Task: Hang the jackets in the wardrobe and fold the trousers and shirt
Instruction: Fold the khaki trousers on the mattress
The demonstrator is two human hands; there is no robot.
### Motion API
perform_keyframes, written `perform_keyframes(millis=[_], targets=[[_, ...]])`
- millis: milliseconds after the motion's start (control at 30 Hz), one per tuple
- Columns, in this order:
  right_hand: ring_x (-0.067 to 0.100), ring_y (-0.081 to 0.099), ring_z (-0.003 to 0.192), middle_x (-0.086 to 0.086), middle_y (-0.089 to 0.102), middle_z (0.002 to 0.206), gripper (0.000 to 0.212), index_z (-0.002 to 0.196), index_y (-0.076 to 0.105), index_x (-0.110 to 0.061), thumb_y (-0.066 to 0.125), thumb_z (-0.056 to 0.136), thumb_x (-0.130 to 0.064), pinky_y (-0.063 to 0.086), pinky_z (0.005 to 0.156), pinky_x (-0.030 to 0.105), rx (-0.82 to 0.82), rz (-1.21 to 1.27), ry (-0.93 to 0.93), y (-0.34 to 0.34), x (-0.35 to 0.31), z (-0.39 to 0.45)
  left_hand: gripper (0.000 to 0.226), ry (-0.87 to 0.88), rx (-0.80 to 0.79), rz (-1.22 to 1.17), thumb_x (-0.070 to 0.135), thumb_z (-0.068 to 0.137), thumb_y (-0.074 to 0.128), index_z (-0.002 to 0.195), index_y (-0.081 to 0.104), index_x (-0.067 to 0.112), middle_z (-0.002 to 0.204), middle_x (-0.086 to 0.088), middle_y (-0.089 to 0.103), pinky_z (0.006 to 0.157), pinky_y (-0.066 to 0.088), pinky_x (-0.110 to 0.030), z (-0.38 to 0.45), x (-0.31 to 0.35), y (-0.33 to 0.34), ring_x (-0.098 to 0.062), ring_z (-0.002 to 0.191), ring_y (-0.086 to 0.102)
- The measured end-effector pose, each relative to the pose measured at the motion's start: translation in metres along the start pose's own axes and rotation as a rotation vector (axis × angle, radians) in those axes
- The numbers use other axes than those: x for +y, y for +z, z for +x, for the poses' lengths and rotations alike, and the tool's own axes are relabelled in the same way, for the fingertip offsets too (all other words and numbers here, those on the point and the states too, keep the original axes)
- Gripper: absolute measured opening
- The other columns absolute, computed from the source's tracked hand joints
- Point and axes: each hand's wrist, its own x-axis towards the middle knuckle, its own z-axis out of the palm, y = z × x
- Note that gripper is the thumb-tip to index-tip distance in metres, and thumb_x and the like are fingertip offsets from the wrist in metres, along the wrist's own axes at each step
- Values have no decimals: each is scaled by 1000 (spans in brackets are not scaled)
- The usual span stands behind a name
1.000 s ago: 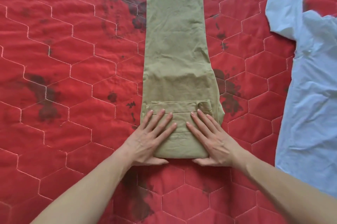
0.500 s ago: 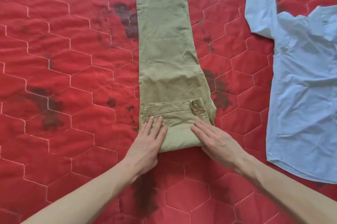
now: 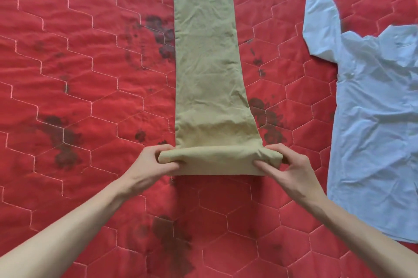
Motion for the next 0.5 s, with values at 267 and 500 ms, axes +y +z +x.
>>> perform_keyframes(millis=[267,500], targets=[[3,67,86,-11,73,95,32,113,68,-34,65,95,-61,51,75,18,120,171,165,23,2,61,37,-90,355,-404,67,68,79,92,80,40,90,7,79,65,55,-30,53,7,11,-9,79,71],[9,70,92,-14,71,95,30,117,55,-32,49,104,-58,56,88,48,48,91,242,41,19,105,60,-159,272,-475,59,75,72,129,66,32,122,7,76,106,53,-46,82,-2,13,-12,114,71]])
